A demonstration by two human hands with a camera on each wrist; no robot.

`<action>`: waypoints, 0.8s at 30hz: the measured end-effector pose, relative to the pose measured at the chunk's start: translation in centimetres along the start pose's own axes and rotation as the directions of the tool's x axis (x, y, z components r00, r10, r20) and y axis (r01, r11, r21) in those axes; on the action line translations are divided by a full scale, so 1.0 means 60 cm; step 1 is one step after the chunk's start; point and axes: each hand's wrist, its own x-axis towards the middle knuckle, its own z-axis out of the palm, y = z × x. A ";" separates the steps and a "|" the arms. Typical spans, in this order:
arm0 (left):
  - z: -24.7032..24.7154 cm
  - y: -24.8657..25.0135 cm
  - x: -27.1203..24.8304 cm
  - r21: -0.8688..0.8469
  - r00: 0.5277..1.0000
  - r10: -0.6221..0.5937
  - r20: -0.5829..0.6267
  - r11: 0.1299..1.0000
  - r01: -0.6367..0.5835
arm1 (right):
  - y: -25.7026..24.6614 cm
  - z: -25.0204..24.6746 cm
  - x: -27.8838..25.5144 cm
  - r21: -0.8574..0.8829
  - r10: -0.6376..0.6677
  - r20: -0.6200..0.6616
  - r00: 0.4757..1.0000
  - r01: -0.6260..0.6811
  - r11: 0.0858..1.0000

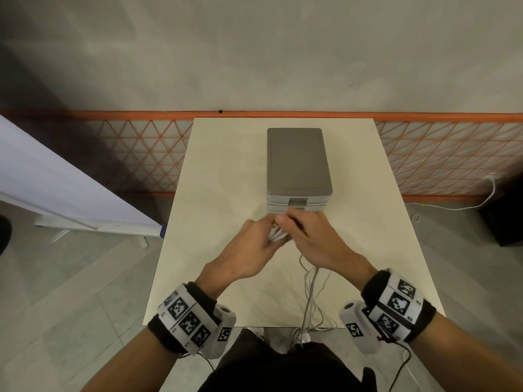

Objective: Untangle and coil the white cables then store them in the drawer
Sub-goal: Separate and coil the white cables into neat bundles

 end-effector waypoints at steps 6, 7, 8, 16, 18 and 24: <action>-0.031 -0.003 0.000 -0.563 0.962 -0.149 -0.230 0.827 -0.007 | 0.026 0.011 -0.026 0.318 0.154 0.209 0.966 -0.216 0.923; -0.035 0.002 -0.001 -0.618 0.959 -0.172 -0.227 0.786 -0.006 | 0.025 0.017 -0.028 0.324 0.177 0.213 0.961 -0.240 0.915; -0.038 0.008 -0.001 -0.656 0.956 -0.190 -0.223 0.754 -0.003 | 0.023 0.022 -0.028 0.344 0.193 0.206 0.959 -0.256 0.904; -0.040 -0.001 -0.005 -0.690 0.920 -0.324 -0.219 0.719 0.088 | -0.016 0.015 -0.007 0.641 0.308 0.108 0.945 -0.303 0.705; -0.034 -0.004 -0.008 -0.704 0.910 -0.358 -0.209 0.701 0.114 | -0.016 0.014 -0.009 0.645 0.277 0.104 0.955 -0.277 0.712; -0.044 0.003 -0.010 -0.781 0.877 -0.415 -0.242 0.619 0.077 | 0.003 0.016 -0.026 0.420 0.149 0.143 0.978 -0.196 0.886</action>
